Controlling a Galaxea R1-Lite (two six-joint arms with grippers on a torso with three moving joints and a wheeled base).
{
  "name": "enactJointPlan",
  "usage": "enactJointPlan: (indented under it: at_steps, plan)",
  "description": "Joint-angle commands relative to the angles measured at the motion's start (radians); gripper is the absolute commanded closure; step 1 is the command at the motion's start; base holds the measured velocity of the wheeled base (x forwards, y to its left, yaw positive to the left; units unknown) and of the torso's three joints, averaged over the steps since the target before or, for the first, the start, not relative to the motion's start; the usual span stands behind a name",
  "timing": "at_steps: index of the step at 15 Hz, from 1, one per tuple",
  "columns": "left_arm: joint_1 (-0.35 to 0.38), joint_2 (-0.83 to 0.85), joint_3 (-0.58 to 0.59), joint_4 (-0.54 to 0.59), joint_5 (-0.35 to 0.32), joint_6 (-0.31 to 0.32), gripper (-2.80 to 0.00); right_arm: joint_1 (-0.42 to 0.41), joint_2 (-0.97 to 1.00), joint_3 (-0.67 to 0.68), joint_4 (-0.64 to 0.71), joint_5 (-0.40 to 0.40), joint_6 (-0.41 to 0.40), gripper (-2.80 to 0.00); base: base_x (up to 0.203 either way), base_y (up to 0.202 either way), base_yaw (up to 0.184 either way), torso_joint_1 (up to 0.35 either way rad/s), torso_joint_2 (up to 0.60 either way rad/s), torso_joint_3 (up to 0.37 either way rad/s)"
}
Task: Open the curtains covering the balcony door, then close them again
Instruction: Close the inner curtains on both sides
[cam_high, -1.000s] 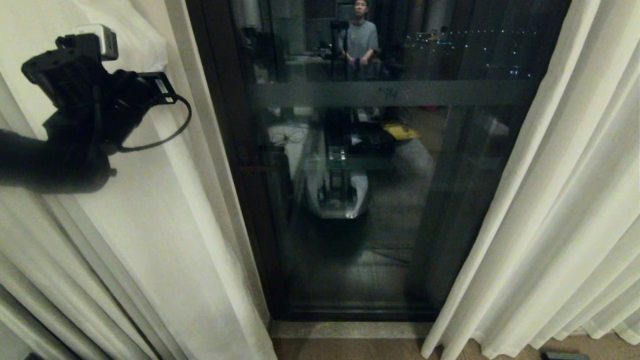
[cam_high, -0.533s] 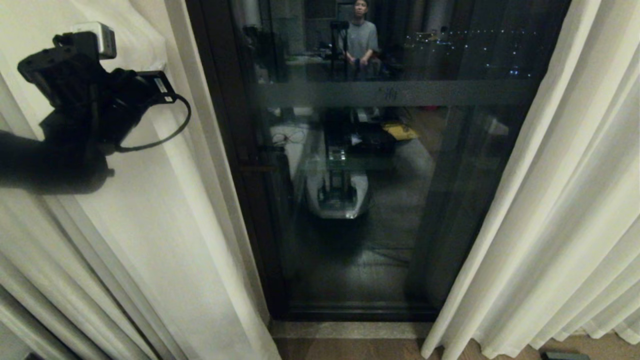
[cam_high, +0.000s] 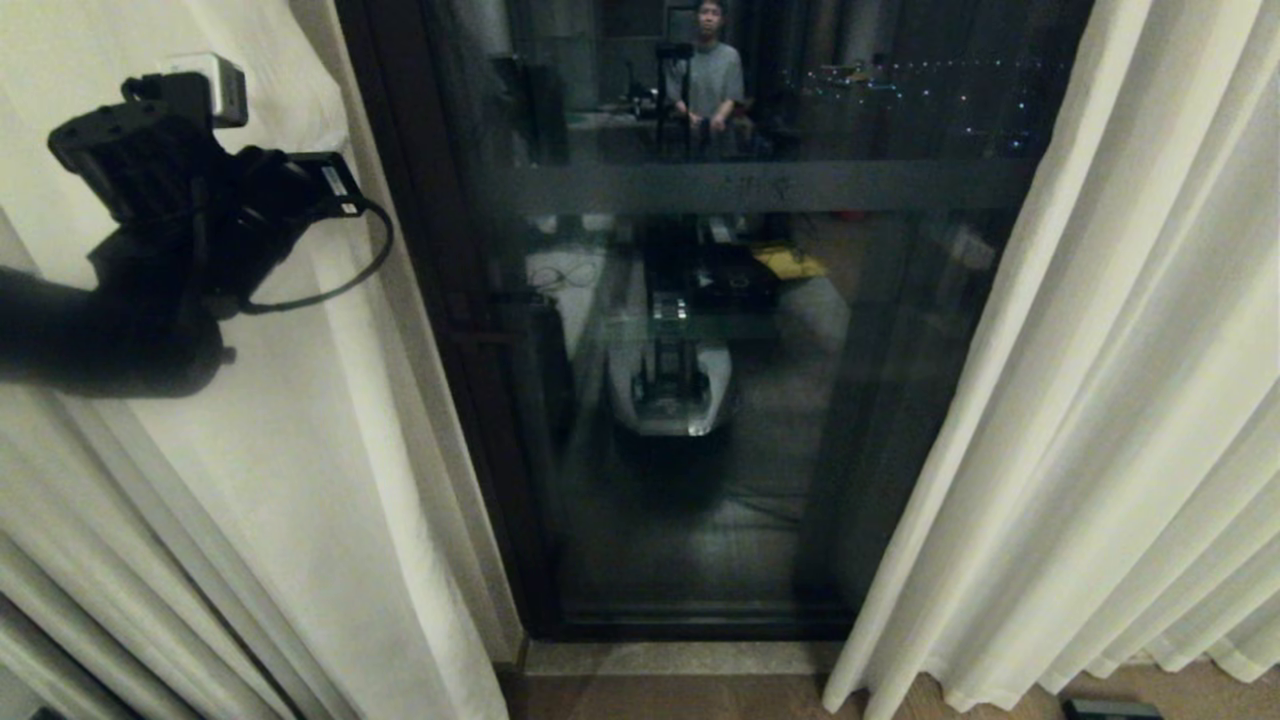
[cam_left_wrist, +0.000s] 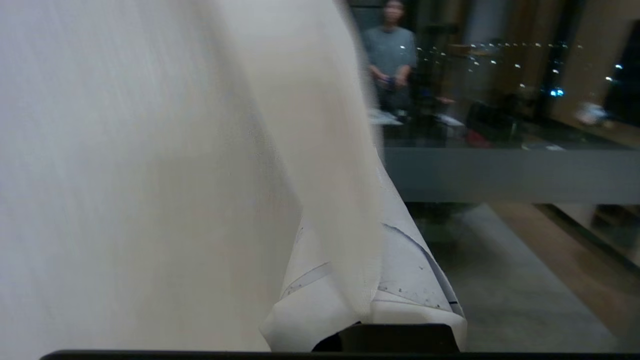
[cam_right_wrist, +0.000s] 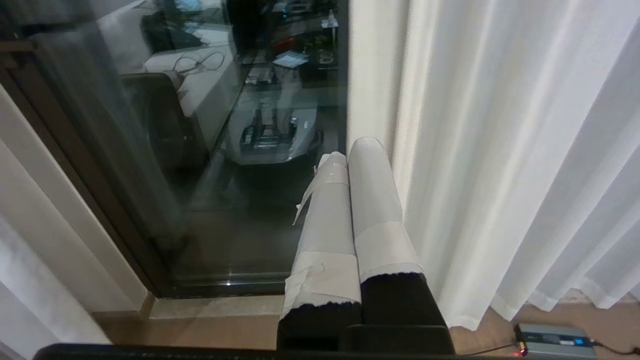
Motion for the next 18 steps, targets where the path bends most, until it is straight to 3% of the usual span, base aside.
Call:
enactJointPlan:
  at_steps: [1, 11, 14, 18]
  plan:
    - [-0.010, 0.000, 0.000, -0.005, 0.001, -0.001, 0.00, 0.000, 0.001, 0.000, -0.001, 0.000, 0.000, 0.00, 0.000, -0.192, 0.001, 0.002, 0.00, 0.006]
    - [-0.083, -0.001, 0.021, -0.008, 0.001, 0.001, 0.00, 0.000, 0.001, 0.000, -0.001, 0.000, 0.000, 0.00, 0.000, -0.184, 0.004, 0.001, 0.00, 0.004]
    - [-0.097, 0.000, 0.021, -0.012, 0.001, 0.043, 0.00, 0.000, 0.001, 0.000, -0.001, 0.000, 0.000, 0.00, 0.000, -0.185, 0.001, 0.004, 0.00, 0.002]
    - [-0.110, -0.001, 0.021, -0.008, 0.000, 0.044, 0.00, 0.000, 0.001, 0.000, -0.001, 0.000, 0.000, 0.00, 0.000, -0.183, 0.002, 0.001, 0.00, 0.003]
